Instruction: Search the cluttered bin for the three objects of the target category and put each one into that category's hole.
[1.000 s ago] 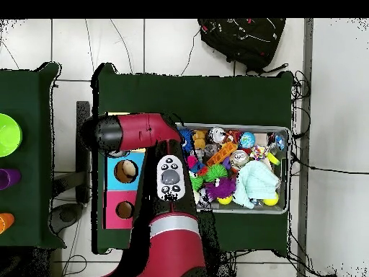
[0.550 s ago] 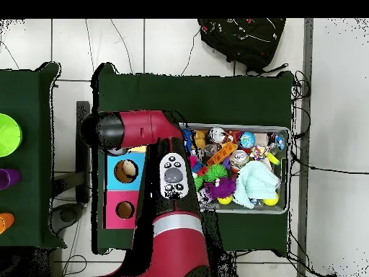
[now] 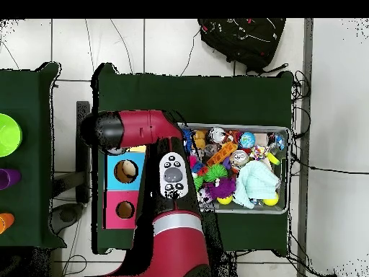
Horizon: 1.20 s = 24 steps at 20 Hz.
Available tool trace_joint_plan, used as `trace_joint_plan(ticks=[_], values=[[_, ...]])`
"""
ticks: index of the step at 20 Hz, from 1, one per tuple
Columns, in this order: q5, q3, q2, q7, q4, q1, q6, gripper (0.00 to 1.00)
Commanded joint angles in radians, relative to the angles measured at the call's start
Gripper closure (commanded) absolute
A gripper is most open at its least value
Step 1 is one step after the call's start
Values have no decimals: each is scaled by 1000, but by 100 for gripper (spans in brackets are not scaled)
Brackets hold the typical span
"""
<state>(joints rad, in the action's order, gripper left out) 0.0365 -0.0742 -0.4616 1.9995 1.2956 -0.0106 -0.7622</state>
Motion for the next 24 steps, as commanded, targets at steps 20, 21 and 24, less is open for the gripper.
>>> trace_joint_plan(ticks=[20,21,24], values=[[-57,-90,-73,25,76,43,-56,0],[-55,-90,-73,28,87,42,-37,0],[-45,-65,-49,41,9,28,-102,0]])
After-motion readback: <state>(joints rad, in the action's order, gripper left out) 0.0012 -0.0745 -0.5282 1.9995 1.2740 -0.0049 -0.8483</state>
